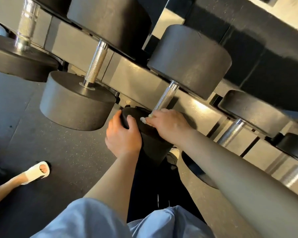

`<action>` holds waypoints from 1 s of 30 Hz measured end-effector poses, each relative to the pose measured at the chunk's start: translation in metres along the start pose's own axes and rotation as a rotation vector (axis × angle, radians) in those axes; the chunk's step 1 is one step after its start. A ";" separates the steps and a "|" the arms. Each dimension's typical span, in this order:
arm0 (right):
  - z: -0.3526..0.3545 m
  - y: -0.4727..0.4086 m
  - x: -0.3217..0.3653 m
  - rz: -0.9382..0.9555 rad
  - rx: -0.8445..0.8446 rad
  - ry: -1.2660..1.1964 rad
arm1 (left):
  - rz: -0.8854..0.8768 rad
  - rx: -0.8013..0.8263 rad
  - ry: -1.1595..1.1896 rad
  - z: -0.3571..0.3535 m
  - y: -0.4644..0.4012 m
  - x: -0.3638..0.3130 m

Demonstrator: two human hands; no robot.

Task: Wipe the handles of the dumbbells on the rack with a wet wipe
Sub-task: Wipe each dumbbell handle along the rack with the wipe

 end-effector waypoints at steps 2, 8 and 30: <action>0.006 -0.010 0.008 -0.030 0.069 0.225 | 0.003 0.005 -0.014 0.000 0.001 0.000; 0.013 -0.060 0.010 -0.297 0.267 0.403 | 0.003 0.022 -0.054 -0.001 -0.002 -0.002; -0.015 0.017 -0.021 -0.186 -0.380 -0.245 | -0.007 0.034 -0.044 -0.002 -0.003 0.000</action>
Point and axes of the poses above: each hand's wrist, its own y-axis away from the middle knuckle, its own z-axis out of the back of the hand, x = y × z, the point moved 7 cm from there along -y, towards the middle knuckle, and after that the axes turned 12 degrees about x, right-handed, at the moved point
